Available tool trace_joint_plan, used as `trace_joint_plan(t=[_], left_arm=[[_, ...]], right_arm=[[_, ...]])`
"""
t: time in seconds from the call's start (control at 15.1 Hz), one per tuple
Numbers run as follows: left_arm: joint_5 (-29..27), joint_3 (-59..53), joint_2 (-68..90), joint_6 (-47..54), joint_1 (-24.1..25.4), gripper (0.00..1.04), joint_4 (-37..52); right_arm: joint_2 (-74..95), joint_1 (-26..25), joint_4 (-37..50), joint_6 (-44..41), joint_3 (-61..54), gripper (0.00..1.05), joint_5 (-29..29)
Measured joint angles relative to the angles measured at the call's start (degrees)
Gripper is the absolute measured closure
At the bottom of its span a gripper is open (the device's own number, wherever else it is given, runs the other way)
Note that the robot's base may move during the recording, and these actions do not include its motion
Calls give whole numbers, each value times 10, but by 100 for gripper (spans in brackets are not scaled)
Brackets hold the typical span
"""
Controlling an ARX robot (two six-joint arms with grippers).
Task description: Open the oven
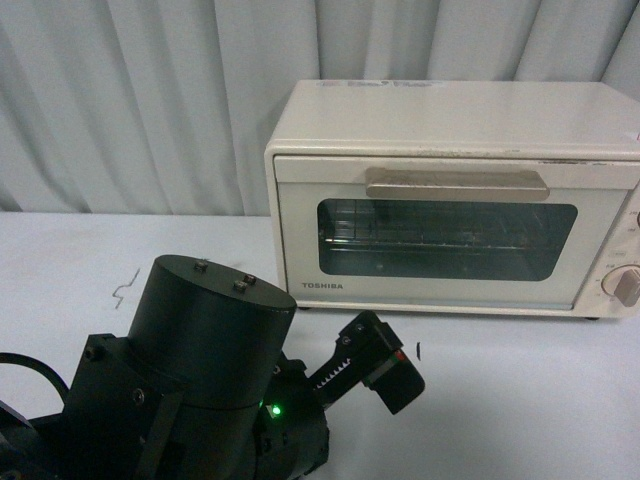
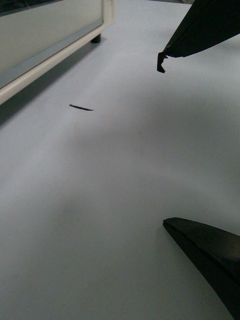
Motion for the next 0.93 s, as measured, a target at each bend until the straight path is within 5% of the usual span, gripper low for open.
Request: trace_joint_plan(t=[0.93], left_arm=[[6,-1,3,-16,14,7,3]], right_arm=[[0,0,0,0,0,6,0]])
